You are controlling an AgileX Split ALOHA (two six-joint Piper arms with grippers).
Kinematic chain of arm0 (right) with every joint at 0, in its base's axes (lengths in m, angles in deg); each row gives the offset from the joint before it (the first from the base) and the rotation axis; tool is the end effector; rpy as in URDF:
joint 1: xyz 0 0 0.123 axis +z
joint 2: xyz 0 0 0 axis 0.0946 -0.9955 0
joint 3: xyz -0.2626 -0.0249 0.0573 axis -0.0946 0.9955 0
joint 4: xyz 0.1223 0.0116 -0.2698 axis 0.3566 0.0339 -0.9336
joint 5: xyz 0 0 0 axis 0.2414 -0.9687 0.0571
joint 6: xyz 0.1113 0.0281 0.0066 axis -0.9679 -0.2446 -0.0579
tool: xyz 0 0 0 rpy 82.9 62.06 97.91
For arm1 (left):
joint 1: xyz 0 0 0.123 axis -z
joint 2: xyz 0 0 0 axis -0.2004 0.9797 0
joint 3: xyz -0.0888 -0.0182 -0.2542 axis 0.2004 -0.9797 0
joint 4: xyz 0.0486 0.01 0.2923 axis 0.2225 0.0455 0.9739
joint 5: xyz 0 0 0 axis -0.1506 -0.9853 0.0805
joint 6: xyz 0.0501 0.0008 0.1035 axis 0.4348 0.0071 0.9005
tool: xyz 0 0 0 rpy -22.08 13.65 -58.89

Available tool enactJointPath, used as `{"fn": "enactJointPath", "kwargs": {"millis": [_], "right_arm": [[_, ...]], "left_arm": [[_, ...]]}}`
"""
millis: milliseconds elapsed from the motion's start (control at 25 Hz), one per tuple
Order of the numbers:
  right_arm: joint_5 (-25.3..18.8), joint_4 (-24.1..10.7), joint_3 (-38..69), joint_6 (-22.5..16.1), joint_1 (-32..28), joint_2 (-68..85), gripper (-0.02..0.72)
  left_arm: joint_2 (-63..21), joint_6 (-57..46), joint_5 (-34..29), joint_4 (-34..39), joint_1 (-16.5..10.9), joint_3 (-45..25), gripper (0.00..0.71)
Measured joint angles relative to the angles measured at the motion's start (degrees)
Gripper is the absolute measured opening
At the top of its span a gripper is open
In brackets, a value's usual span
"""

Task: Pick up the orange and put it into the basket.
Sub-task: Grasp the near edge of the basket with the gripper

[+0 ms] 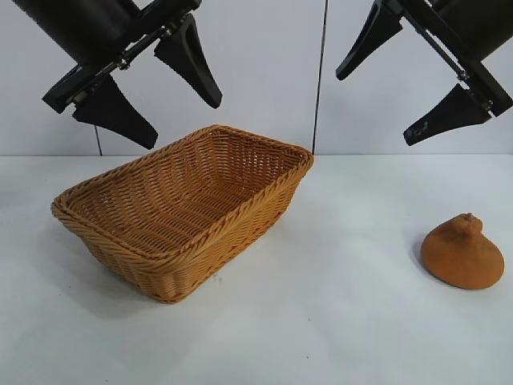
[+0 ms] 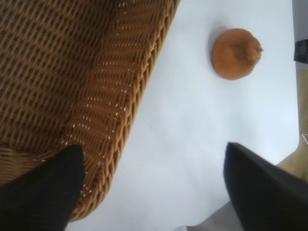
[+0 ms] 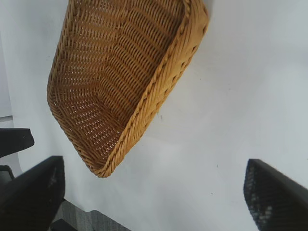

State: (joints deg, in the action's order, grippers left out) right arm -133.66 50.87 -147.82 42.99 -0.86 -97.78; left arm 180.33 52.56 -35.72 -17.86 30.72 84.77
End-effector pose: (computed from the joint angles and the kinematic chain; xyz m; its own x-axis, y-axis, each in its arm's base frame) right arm 0.3996 0.0991 0.2083 -0.9791 0.0824 -0.1859 -0.0477 0.7957 0.6038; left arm 0.3868 -0.1916 0.2106 -0.9514 -0.0145 -0.3075 0.1693 0.8098 -0.5617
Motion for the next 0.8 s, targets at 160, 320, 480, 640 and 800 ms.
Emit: {"fn": "enactJointPath", "kwargs": {"millis": [160,320,480,640,800], "right_arm": [[-0.05,0.0,0.0,0.07,0.0,0.0,0.694],[-0.05,0.0,0.0,0.18,0.0,0.0,0.694],[-0.05,0.0,0.0,0.47,0.0,0.0,0.694],[0.0,0.0,0.0,0.65,0.0,0.0,0.694],[0.0,0.0,0.0,0.76,0.0,0.0,0.694]], "left_arm": [[0.0,-0.74,0.79,0.0,-0.32,0.0,0.568],[-0.44,-3.94,-1.58,1.41,-2.5,0.0,0.568],[-4.08,-11.95,-1.6,6.95,-4.72,-1.64,0.568],[-8.6,-23.47,0.37,10.8,-4.93,-7.8,0.568],[-10.2,-34.66,7.83,11.51,-3.26,-16.98,0.568]]}}
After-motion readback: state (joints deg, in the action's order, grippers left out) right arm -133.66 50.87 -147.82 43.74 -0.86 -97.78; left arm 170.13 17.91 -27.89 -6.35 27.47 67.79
